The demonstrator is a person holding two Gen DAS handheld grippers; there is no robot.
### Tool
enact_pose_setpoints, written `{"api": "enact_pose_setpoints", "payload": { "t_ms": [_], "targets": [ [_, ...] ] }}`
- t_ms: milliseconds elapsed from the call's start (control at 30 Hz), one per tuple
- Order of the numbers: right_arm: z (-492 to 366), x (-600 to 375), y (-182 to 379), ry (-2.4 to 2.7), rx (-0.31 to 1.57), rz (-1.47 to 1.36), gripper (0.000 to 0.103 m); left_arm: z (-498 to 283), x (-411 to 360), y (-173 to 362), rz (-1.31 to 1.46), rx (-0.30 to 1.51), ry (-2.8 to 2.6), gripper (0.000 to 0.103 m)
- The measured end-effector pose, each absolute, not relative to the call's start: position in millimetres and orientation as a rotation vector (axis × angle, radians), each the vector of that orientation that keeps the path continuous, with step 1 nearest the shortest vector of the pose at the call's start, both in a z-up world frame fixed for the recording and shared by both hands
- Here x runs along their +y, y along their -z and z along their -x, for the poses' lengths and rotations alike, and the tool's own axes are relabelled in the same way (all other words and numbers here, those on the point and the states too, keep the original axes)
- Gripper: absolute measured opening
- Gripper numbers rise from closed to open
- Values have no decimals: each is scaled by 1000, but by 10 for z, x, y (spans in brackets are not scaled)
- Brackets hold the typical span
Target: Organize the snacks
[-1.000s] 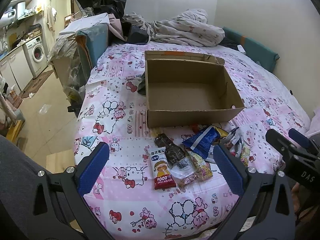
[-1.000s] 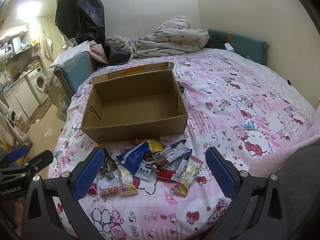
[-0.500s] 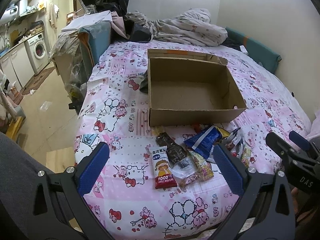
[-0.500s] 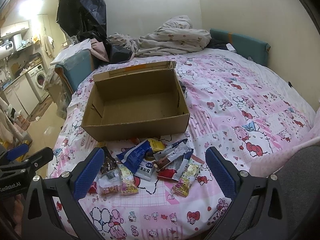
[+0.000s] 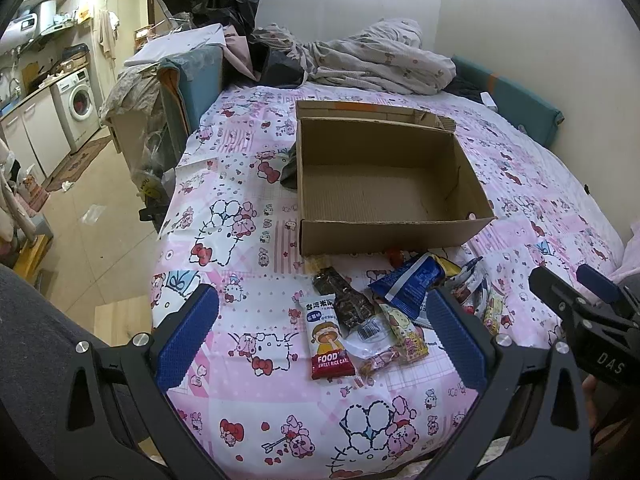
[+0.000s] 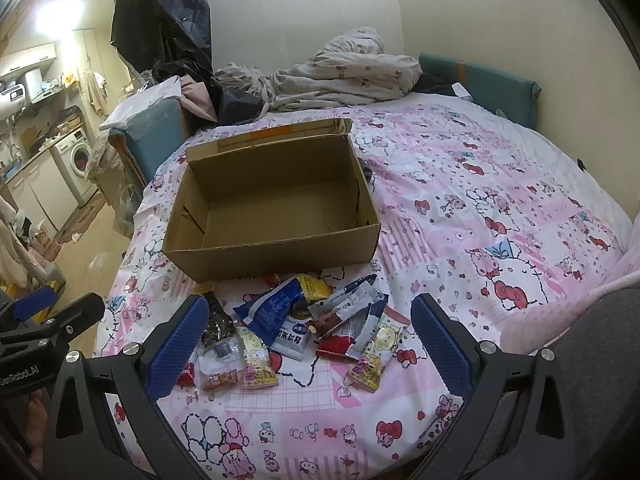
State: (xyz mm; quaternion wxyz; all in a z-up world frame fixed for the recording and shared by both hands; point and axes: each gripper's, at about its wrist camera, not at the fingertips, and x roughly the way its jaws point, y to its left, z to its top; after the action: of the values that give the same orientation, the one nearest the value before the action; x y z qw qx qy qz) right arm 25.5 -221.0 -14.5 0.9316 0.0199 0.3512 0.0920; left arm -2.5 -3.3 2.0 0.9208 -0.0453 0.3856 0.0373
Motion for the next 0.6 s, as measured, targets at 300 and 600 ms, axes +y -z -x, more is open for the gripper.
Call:
{"api": "enact_pose_setpoints", "payload": {
  "t_ms": [300,600],
  "targets": [
    [-260,-2215,156,-188,724,-43,103,31,-34,-32,94,795,-83,102],
    [-266,-2219,158,-188,726,-45,103,31,-21,-28,94,796,-87,102]
  ]
}}
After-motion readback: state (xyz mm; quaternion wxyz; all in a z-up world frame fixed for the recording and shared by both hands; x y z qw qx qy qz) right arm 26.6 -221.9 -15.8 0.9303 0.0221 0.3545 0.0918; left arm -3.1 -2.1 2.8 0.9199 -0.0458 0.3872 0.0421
